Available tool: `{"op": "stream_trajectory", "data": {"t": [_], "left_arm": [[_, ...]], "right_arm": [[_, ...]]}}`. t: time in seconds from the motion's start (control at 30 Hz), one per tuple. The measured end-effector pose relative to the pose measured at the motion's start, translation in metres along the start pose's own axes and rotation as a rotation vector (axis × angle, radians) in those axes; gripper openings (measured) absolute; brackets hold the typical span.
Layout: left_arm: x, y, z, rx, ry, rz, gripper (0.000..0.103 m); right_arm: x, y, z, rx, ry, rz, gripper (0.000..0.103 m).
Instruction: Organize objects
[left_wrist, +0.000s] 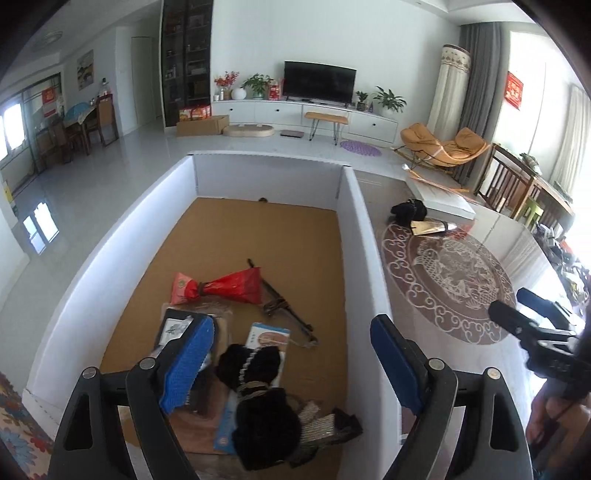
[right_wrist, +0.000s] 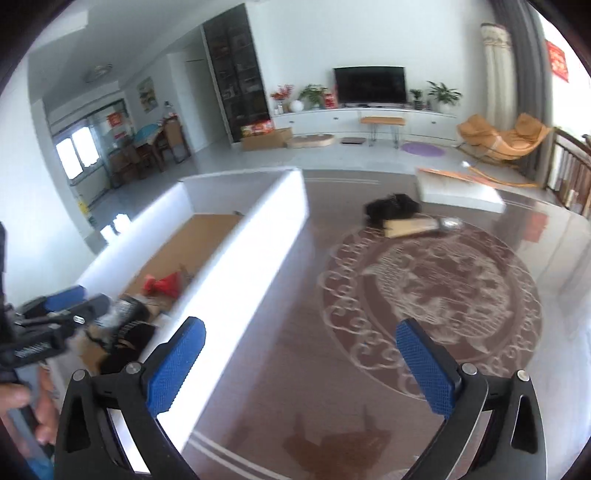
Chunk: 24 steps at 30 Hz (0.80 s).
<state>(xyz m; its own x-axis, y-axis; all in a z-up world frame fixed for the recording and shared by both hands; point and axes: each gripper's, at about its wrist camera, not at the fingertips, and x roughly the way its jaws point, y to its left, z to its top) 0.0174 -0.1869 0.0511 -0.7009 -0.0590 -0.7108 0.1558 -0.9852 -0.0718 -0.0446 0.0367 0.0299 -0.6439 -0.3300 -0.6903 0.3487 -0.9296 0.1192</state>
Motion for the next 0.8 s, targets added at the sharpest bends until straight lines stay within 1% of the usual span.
{"op": "stream_trajectory", "data": {"t": [0.07,0.1,0.17,0.27,0.33,0.43,0.5,0.57,0.7,0.8], "left_arm": [[0.001,-0.034,0.005,0.050,-0.002,-0.050,0.087],[0.003,-0.048,0.007,0.071,0.001,-0.071,0.087],[0.005,-0.073,0.006,0.106,0.009,-0.104,0.087],[0.005,-0.105,0.004,0.145,0.012,-0.138,0.087],[0.006,-0.122,0.002,0.173,0.019,-0.148,0.087],[0.007,-0.140,0.001,0.213,0.022,-0.147,0.087],[0.008,-0.151,-0.001,0.235,0.040,-0.151,0.087],[0.016,-0.160,-0.002,0.252,0.089,-0.183,0.087],[0.042,-0.182,0.001,0.292,0.217,-0.271,0.087],[0.062,-0.200,0.015,0.326,0.278,-0.301,0.087]], "right_arm": [[0.014,-0.049,-0.024,0.048,0.065,-0.139,0.103],[0.016,-0.073,-0.035,0.082,0.092,-0.179,0.103],[0.014,-0.110,-0.058,0.148,0.124,-0.225,0.103],[0.005,-0.147,-0.079,0.198,0.133,-0.277,0.103],[0.002,-0.165,-0.084,0.219,0.130,-0.298,0.103],[0.005,-0.180,-0.084,0.239,0.126,-0.306,0.103],[0.006,-0.185,-0.083,0.244,0.127,-0.307,0.103],[0.011,-0.191,-0.081,0.245,0.127,-0.313,0.103],[0.019,-0.201,-0.080,0.244,0.124,-0.331,0.103],[0.020,-0.208,-0.080,0.279,0.109,-0.291,0.103]]}}
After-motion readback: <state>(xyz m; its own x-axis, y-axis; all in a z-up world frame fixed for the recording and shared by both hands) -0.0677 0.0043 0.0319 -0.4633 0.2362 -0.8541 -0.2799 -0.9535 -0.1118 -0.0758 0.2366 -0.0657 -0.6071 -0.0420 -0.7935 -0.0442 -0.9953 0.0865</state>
